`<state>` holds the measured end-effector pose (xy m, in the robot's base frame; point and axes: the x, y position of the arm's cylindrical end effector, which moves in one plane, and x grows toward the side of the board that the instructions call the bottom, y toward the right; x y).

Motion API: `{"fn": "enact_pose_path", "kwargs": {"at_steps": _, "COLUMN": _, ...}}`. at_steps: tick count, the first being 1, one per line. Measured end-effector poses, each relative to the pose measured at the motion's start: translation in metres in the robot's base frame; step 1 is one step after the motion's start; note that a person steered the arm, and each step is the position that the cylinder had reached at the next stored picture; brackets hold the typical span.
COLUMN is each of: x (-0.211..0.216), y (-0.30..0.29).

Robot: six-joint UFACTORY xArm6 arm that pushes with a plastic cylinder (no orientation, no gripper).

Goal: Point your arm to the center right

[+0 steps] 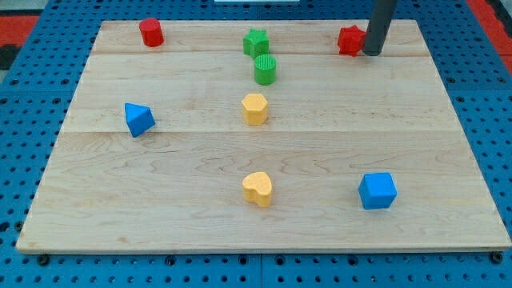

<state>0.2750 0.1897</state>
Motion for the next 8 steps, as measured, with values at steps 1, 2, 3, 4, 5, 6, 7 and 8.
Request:
{"fn": "enact_pose_path", "kwargs": {"at_steps": 1, "x": 0.004, "y": 0.0}}
{"fn": "enact_pose_path", "kwargs": {"at_steps": 2, "x": 0.004, "y": 0.0}}
{"fn": "enact_pose_path", "kwargs": {"at_steps": 3, "x": 0.006, "y": 0.001}}
{"fn": "enact_pose_path", "kwargs": {"at_steps": 4, "x": 0.033, "y": -0.001}}
{"fn": "enact_pose_path", "kwargs": {"at_steps": 5, "x": 0.083, "y": -0.01}}
{"fn": "enact_pose_path", "kwargs": {"at_steps": 6, "x": 0.086, "y": -0.079}}
{"fn": "enact_pose_path", "kwargs": {"at_steps": 7, "x": 0.085, "y": -0.072}}
{"fn": "enact_pose_path", "kwargs": {"at_steps": 8, "x": 0.072, "y": -0.044}}
